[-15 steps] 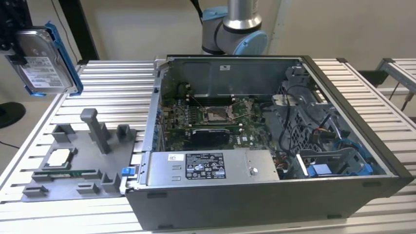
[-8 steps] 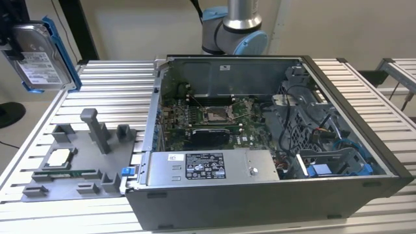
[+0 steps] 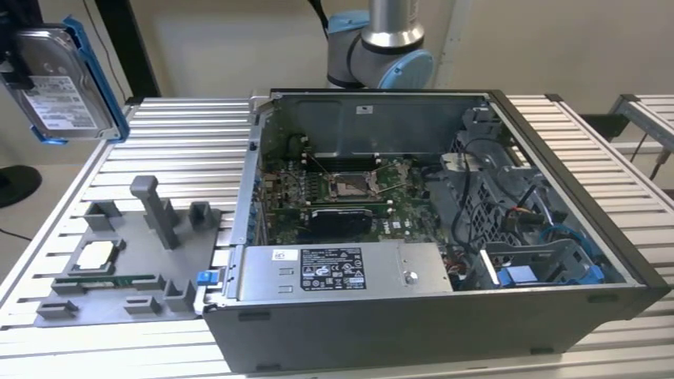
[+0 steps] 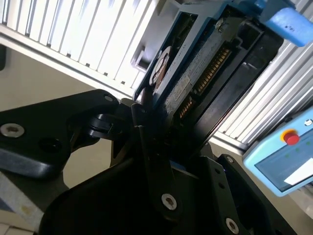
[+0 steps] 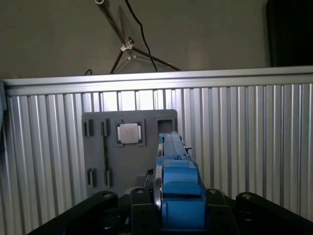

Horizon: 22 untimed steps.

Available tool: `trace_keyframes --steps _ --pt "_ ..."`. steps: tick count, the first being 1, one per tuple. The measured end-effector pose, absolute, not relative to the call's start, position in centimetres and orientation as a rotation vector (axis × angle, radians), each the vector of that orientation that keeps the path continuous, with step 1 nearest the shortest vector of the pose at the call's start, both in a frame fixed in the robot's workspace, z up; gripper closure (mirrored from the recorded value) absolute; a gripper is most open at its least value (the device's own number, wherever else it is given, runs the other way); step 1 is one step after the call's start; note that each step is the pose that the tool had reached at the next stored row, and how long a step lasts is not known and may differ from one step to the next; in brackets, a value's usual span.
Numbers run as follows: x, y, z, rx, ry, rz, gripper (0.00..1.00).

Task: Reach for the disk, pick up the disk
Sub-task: 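Pick up the disk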

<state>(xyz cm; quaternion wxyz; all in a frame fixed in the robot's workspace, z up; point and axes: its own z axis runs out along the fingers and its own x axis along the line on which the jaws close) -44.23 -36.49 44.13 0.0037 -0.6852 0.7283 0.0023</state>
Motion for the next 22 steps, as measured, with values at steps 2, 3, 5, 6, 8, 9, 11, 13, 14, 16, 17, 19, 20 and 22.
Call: trace_keyframes --steps 2,3,5,6,8,9,11,13,14,16,17,19,20,22 --pt "-44.2 -36.5 44.4 -2.148 2.283 0.007 1.00" --pt "-44.2 -36.5 44.5 -2.148 2.283 0.007 1.00" --pt "-44.2 -36.5 44.7 -2.148 2.283 0.007 1.00" --pt "-44.2 -36.5 44.9 -2.148 2.283 0.007 1.00" --pt "-44.2 -36.5 45.1 -2.148 2.283 0.007 1.00" --pt "-44.2 -36.5 45.2 -2.148 2.283 0.007 1.00" --pt "-44.2 -36.5 45.5 -2.147 2.283 0.007 1.00" --pt "-44.2 -36.5 45.8 -2.148 2.283 0.007 1.00" --pt "-44.2 -36.5 45.9 -2.148 2.283 0.007 1.00" --pt "-44.2 -36.5 46.1 -2.148 2.283 0.007 1.00" --pt "-44.2 -36.5 46.3 -2.148 2.283 0.007 1.00" --pt "-44.2 -36.5 46.5 -2.148 2.283 0.007 1.00" --pt "-44.2 -36.5 46.7 -2.148 2.283 0.007 1.00" --pt "-44.2 -36.5 46.9 -2.147 2.283 0.007 1.00"
